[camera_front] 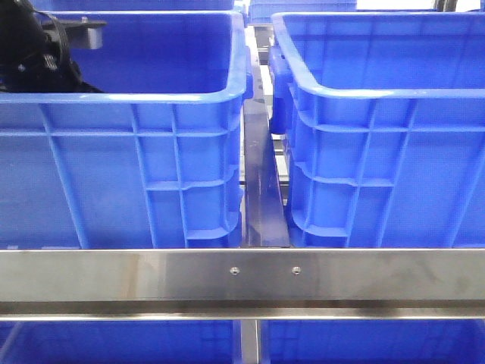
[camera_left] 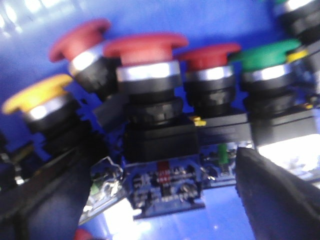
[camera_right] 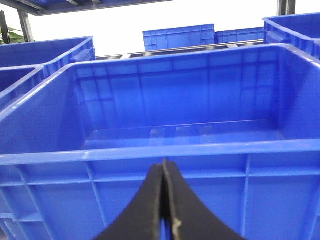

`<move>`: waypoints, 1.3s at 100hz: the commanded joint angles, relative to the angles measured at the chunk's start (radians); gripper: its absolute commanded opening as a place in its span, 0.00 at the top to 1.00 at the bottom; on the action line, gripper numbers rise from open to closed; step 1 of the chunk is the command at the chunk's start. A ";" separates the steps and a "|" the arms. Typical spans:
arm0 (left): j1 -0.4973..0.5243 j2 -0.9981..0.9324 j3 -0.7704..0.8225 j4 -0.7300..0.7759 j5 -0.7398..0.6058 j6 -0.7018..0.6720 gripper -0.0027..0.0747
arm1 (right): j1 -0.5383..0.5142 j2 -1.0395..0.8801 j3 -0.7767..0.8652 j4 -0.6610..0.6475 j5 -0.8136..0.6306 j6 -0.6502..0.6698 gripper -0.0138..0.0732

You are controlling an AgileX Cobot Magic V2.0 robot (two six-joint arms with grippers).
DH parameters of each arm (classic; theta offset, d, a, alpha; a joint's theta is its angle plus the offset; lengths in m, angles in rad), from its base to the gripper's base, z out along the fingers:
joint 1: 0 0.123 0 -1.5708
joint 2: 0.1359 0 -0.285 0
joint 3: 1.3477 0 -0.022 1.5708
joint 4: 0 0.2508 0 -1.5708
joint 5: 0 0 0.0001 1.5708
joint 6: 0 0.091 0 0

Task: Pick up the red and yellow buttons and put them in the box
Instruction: 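Lower the left gripper onto a red-capped button and grasp it, then lift the red button and pass it to the right gripper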

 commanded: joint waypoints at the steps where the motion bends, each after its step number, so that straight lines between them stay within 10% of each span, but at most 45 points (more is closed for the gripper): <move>1: -0.008 -0.046 -0.031 -0.008 -0.041 0.000 0.26 | -0.005 -0.025 -0.020 -0.001 -0.082 -0.003 0.97; 13: -0.008 -0.048 -0.034 -0.008 -0.041 0.000 0.38 | -0.005 -0.025 -0.020 -0.001 -0.082 -0.003 0.97; 35: -0.008 -0.062 -0.034 -0.008 -0.034 0.000 0.99 | -0.005 -0.025 -0.020 -0.001 -0.082 -0.003 0.97; 87: -0.043 -0.313 -0.034 -0.031 0.069 0.000 0.99 | -0.005 -0.025 -0.020 -0.001 -0.106 -0.003 0.97; 130: -0.409 -0.477 -0.035 -0.031 0.108 0.027 0.99 | -0.005 -0.025 -0.078 -0.001 -0.084 -0.003 0.97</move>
